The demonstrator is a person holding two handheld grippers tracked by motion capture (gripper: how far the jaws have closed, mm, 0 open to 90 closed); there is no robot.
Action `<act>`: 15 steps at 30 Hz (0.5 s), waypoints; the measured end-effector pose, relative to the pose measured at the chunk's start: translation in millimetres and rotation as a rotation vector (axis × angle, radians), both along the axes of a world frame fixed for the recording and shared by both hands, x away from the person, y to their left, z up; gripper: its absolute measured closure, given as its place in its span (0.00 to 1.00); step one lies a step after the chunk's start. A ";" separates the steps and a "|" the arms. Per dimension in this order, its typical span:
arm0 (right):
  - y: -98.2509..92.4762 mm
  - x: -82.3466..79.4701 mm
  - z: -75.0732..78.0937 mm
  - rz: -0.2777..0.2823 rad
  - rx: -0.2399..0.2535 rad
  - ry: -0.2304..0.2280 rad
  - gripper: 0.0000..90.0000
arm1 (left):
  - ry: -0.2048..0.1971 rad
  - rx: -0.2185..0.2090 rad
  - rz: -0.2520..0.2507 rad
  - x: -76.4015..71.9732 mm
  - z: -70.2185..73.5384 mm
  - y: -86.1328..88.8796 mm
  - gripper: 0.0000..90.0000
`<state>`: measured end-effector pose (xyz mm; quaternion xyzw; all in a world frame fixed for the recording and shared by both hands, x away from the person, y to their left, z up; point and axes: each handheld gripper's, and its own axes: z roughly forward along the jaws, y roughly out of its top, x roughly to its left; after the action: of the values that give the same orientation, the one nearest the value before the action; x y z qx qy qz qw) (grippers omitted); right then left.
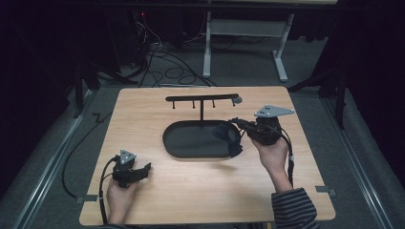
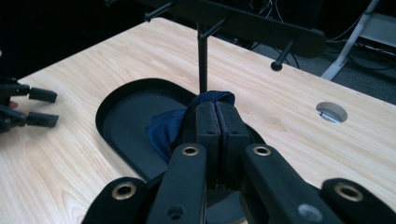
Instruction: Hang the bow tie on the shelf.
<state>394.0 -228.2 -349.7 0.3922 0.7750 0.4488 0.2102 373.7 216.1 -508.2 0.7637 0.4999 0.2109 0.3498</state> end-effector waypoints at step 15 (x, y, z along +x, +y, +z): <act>-0.4 20.6 7.4 -0.017 0.005 -0.002 1.00 | 0.002 0.000 -0.001 0.0 0.1 0.2 0.32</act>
<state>414.6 -228.6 -342.3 0.3988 0.7702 0.4493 0.2140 373.8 216.3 -508.0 0.7641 0.4999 0.2101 0.3495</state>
